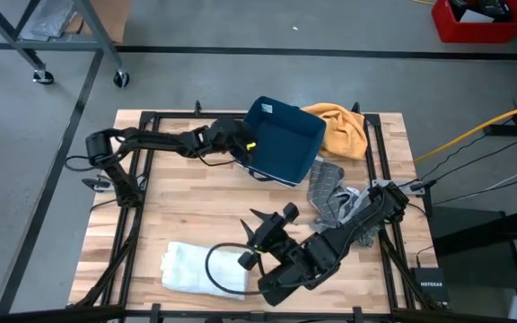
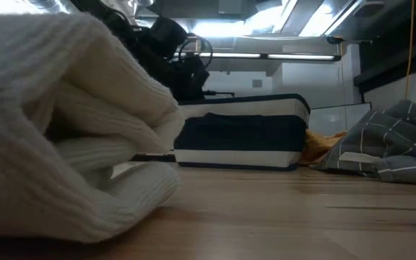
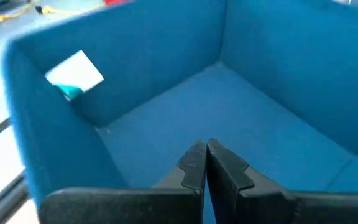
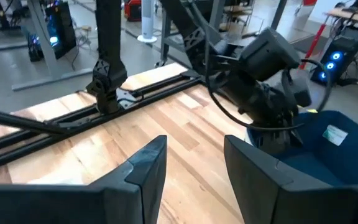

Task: Fold towel
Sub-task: Move the blue laundry bin to the top left, then move the white patterned towel to the top left

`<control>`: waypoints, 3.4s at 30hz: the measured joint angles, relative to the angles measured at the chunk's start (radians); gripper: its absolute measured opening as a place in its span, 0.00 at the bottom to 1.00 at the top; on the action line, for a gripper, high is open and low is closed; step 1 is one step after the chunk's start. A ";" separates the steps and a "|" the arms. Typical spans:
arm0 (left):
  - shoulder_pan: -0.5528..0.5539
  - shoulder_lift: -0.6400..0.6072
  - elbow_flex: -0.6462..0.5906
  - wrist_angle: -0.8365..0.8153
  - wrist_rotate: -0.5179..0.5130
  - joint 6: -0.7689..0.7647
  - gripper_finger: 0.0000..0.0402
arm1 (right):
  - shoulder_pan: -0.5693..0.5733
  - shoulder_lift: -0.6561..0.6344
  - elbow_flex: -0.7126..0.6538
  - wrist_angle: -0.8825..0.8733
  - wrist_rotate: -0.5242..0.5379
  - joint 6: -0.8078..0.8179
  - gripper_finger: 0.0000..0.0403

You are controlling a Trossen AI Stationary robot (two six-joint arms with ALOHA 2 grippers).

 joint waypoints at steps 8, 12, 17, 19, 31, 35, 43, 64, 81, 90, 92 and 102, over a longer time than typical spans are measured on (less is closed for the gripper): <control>0.001 -0.004 0.003 -0.092 -0.110 -0.020 0.01 | -0.032 0.000 0.000 0.044 -0.084 -0.052 0.41; 0.002 -0.044 0.003 -0.186 -0.242 -0.058 0.01 | -0.030 0.000 0.000 0.048 -0.093 -0.052 0.41; 0.002 -0.119 0.001 -0.350 -0.402 -0.077 0.01 | -0.029 0.000 0.000 0.049 -0.122 -0.046 0.41; 0.003 -0.141 0.000 -0.389 -0.416 -0.034 0.01 | -0.029 0.000 0.000 0.049 -0.144 -0.044 0.41; 0.001 -0.174 0.004 -0.643 -0.478 0.017 0.01 | -0.029 0.000 0.000 0.050 -0.198 -0.043 0.41; -0.012 -0.179 0.004 -0.750 -0.469 -0.012 0.01 | -0.029 0.000 0.000 0.048 -0.209 -0.042 0.41; -0.096 -0.177 0.000 -0.858 -0.453 -0.100 0.01 | -0.029 0.000 0.000 0.048 -0.213 -0.046 0.41; -0.149 -0.463 -0.002 -0.591 -0.526 -0.022 0.01 | -0.030 0.000 0.000 0.016 -0.213 -0.065 0.41; -0.446 -0.589 0.000 -1.118 0.196 -0.178 0.01 | -0.029 0.000 0.000 0.017 -0.241 -0.065 0.41; -0.837 -0.589 -0.061 -0.966 0.188 -0.423 0.01 | -0.029 0.000 0.000 0.017 -0.266 -0.065 0.41; -0.918 -0.589 -0.101 -0.885 0.139 -0.477 0.01 | -0.029 0.000 0.000 0.017 -0.266 -0.064 0.41; -1.172 -0.560 -0.346 -0.409 -0.079 -0.770 0.01 | -0.032 0.000 0.000 0.017 -0.266 -0.065 0.41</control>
